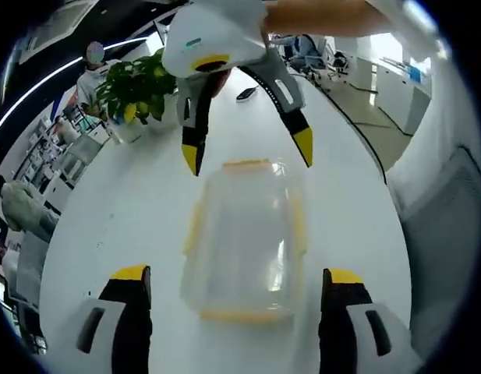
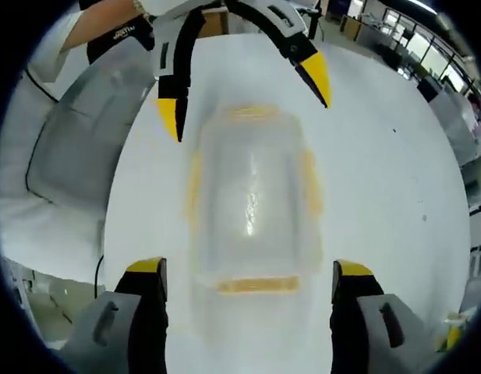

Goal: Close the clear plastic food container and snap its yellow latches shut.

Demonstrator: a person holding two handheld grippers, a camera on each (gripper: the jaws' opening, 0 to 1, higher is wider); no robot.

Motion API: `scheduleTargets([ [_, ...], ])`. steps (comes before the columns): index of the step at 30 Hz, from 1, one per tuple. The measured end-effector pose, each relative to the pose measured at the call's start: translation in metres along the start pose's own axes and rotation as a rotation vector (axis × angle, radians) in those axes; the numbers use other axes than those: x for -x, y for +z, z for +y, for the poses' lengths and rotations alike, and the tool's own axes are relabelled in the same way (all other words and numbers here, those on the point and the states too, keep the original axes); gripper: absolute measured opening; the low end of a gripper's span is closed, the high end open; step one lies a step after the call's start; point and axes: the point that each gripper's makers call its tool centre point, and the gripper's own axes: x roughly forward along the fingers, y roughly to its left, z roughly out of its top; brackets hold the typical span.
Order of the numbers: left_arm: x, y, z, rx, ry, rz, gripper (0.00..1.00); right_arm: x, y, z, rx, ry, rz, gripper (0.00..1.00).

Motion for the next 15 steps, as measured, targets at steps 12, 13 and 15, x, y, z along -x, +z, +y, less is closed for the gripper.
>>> scheduleTargets([
  [12,-0.019,-0.019,-0.005,-0.03,-0.06,0.099,0.83,-0.014,-0.01,-0.004,-0.03,0.008,-0.009,0.76],
  [13,-0.02,-0.02,-0.005,-0.035,-0.064,0.103,0.82,-0.015,-0.01,-0.004,-0.027,0.005,-0.009,0.75],
  [15,-0.02,-0.022,-0.008,-0.043,-0.084,0.12,0.74,-0.016,-0.01,-0.006,-0.017,-0.001,-0.007,0.74],
])
